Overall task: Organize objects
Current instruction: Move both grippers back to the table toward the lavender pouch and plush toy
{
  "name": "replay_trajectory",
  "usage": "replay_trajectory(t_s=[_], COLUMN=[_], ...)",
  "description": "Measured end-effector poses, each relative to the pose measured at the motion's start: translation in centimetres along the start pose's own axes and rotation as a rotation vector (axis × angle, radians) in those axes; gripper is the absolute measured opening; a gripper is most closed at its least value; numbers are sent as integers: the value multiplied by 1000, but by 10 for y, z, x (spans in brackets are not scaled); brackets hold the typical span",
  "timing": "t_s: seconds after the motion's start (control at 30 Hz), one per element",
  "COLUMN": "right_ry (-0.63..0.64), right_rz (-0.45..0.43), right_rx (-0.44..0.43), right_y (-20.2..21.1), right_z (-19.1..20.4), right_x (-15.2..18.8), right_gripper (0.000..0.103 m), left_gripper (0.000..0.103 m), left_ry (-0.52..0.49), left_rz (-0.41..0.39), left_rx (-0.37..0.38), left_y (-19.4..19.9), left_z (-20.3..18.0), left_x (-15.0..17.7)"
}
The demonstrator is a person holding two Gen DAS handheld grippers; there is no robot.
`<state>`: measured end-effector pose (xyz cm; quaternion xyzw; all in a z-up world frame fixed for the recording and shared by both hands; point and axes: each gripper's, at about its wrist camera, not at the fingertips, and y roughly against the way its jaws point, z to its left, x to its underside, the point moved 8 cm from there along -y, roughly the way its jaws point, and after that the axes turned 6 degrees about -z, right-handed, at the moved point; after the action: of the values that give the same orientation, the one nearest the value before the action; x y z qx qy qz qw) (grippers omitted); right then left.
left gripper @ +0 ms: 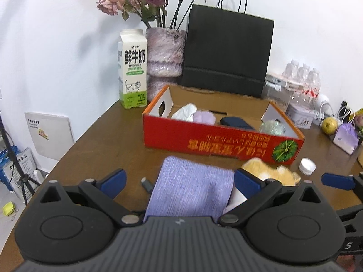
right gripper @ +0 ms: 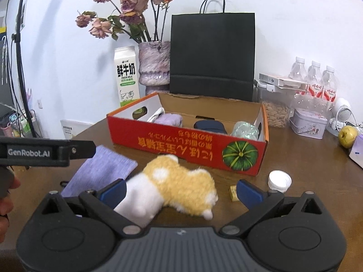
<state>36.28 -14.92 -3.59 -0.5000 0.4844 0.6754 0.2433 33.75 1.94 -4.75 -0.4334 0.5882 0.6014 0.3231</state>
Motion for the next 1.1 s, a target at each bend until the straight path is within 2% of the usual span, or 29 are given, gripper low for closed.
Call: replay_trajectory(t_s=[0.37, 0.6, 0.8, 1.1], right_ry=[6, -22, -61, -40], right_rz=[31, 44, 36, 51], right_rx=[6, 41, 46, 25], right_y=[20, 27, 28, 25], right_z=[-3, -21, -32, -23], right_x=[31, 48, 51, 56], right_gripper=[103, 103, 103, 103], left_gripper=[103, 103, 103, 103], left_ry=[-61, -90, -147, -105], left_rz=[62, 144, 179, 158], left_rx=[22, 25, 34, 27], left_y=[14, -1, -15, -19], left_z=[-1, -3, -14, -8], left_x=[40, 65, 74, 76])
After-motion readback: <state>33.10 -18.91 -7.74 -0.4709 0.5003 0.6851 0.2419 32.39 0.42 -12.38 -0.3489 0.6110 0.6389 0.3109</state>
